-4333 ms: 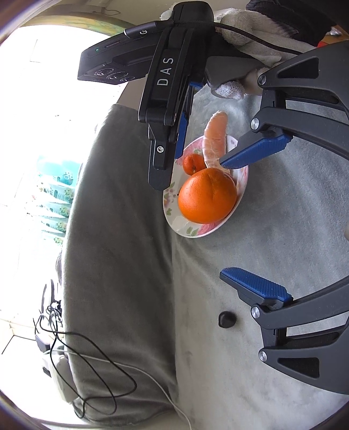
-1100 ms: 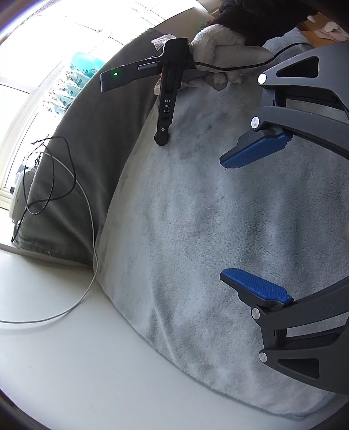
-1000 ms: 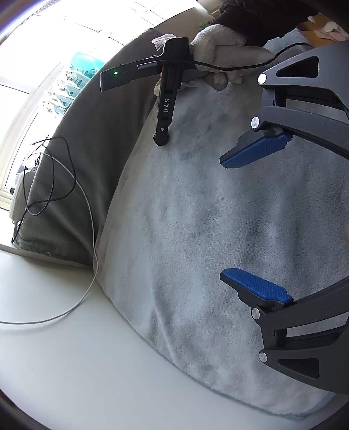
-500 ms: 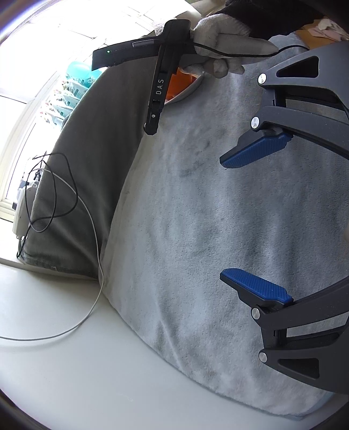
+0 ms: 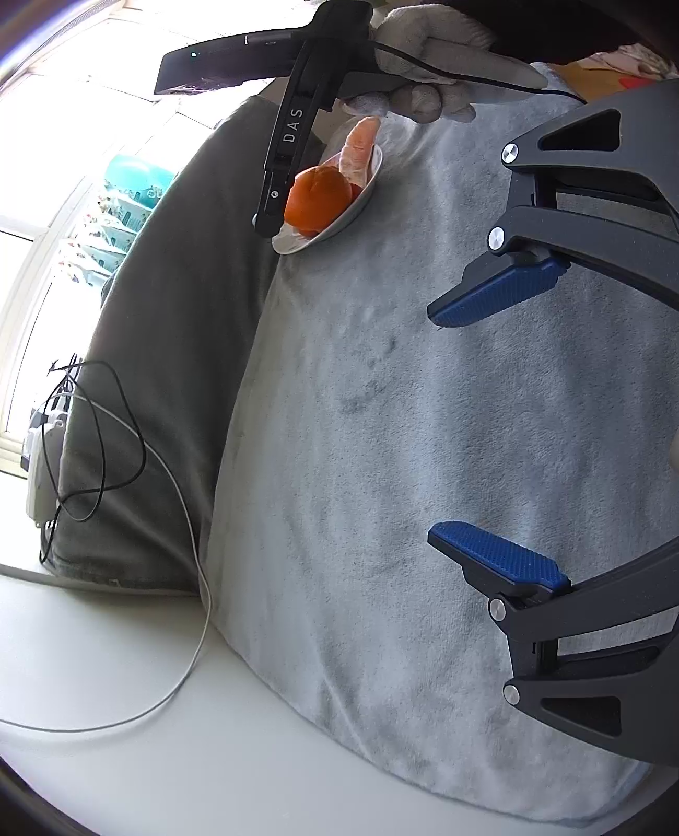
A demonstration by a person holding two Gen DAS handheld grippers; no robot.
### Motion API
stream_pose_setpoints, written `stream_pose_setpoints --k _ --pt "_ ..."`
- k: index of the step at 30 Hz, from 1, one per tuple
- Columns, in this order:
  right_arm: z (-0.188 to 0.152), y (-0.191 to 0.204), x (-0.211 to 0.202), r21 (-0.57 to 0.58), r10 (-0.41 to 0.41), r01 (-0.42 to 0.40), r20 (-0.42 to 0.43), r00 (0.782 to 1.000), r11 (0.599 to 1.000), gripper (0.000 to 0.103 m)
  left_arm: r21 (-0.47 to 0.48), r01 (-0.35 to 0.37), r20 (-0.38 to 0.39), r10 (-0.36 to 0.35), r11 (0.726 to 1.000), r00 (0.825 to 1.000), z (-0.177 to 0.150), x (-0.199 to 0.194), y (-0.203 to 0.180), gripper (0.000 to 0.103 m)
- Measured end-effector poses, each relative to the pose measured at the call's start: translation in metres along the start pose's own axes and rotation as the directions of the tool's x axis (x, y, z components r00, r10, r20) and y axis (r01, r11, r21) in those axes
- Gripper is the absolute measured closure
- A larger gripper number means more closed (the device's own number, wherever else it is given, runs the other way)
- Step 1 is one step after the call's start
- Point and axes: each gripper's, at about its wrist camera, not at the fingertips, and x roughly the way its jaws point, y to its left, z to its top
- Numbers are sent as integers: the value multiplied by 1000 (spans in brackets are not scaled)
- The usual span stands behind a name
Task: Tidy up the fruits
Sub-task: 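Carry the plum to the plate and release it with the right gripper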
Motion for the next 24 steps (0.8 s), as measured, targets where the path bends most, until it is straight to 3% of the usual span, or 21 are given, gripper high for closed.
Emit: stream_pose_setpoints --k 11,24 --pt "-8 -38 -38 68 -62 57 64 996 996 77 46 23 -8 -23 999 1000 4 3 -25 26" --pt "-18 -98 -41 161 -160 152 43 986 975 77 79 43 -21 -42 996 999 3 5 -44 26"
